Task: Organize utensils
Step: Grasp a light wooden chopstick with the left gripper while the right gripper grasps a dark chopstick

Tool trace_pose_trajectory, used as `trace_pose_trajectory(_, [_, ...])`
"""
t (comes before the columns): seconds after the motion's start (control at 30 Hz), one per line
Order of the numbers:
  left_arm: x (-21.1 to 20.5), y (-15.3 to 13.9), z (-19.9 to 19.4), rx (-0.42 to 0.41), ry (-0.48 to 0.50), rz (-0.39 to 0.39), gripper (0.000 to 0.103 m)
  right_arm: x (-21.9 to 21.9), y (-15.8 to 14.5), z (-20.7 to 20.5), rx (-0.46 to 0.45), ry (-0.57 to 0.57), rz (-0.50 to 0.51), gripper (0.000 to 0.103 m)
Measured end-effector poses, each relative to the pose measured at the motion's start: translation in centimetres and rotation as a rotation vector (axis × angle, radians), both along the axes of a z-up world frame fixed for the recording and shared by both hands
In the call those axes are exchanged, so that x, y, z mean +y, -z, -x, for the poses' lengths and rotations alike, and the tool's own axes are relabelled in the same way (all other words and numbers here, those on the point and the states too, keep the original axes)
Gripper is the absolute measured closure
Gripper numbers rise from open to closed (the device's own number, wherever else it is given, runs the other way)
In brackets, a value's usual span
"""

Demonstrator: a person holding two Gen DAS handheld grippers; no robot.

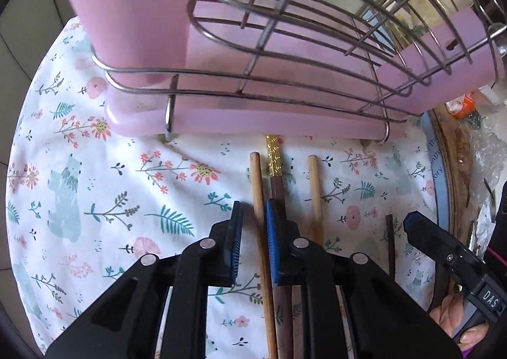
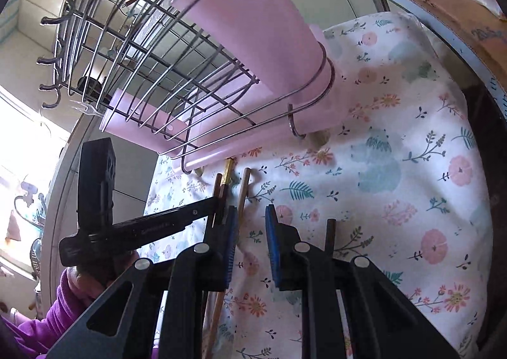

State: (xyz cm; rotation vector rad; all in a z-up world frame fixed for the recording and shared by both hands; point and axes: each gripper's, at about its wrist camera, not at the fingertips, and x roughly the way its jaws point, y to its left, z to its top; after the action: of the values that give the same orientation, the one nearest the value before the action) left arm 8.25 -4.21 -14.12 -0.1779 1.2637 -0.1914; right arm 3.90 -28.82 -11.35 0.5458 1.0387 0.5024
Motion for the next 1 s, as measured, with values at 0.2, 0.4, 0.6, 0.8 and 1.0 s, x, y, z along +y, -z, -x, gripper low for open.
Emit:
trace_pose_trajectory(0.2, [0.6, -0.6, 0.1, -0.006, -0.018, 0.021, 0.097, 1.2, 0.6, -1.1, 0.057, -0.034, -0.039, 0.085])
trace_pose_trajectory(0.4, [3.1, -1.8, 1.6, -0.029, -0.040, 0.020, 0.097, 4.0, 1.1, -2.7, 0.121, -0.082, -0.032, 0.084])
trace_pose_trajectory(0.6, [5.2, -1.5, 1.8, -0.009, -0.068, 0.008, 0.097, 6.7, 1.9, -4.6, 0.173, -0.112, 0.067, 0.083])
trace_pose_trajectory(0.8, [6.5, -1.0, 1.5, 0.013, -0.056, 0.002, 0.097, 8.4, 3.0, -5.7, 0.202, -0.099, 0.156, 0.083])
trace_pose_trajectory(1.0, [6.0, -0.4, 0.8, 0.038, -0.024, -0.011, 0.097, 9.9, 3.7, -6.6, 0.199, -0.089, 0.180, 0.083])
